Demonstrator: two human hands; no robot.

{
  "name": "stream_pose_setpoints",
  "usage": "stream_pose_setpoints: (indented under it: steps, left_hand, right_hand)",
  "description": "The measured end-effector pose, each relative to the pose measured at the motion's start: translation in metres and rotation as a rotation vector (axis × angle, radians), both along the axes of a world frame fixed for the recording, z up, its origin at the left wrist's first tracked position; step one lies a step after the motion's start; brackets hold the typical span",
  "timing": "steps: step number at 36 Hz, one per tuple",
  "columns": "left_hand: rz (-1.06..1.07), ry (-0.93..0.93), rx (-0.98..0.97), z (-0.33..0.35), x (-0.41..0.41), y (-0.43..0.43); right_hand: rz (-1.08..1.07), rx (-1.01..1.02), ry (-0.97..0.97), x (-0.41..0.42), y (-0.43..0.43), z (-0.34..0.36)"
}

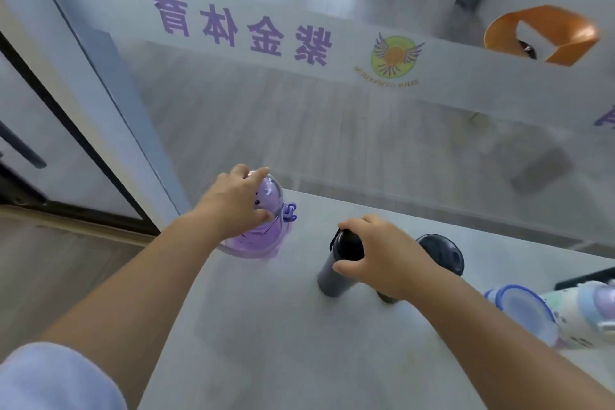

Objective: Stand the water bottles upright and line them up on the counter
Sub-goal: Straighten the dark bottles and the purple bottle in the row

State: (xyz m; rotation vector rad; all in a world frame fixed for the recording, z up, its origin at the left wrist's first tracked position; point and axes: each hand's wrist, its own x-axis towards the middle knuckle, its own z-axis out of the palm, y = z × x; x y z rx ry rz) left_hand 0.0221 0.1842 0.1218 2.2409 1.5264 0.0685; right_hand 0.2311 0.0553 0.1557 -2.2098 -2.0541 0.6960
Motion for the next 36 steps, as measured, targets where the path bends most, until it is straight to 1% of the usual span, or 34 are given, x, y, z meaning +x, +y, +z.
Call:
stream_pose_setpoints:
  steps: [13,20,29,36]
  left_hand:
    - [-0.016,-0.064,0.053,-0.008,0.023,0.039]
    - [-0.019,-0.077,0.078,-0.011,0.033,0.057]
    - [-0.027,-0.077,0.1,-0.015,0.038,0.068]
    - [-0.021,-0.113,0.091,-0.017,0.036,0.067]
  right_hand:
    - [-0.16,0.063,-0.001,0.014,0.049,0.002]
    - [-0.227,0.137,-0.011,0.02,0.078,-0.001]
    - [-0.243,0.117,-0.014,0.019,0.105,-0.002]
    - [-0.196,0.112,-0.014,0.014,0.11,-0.006]
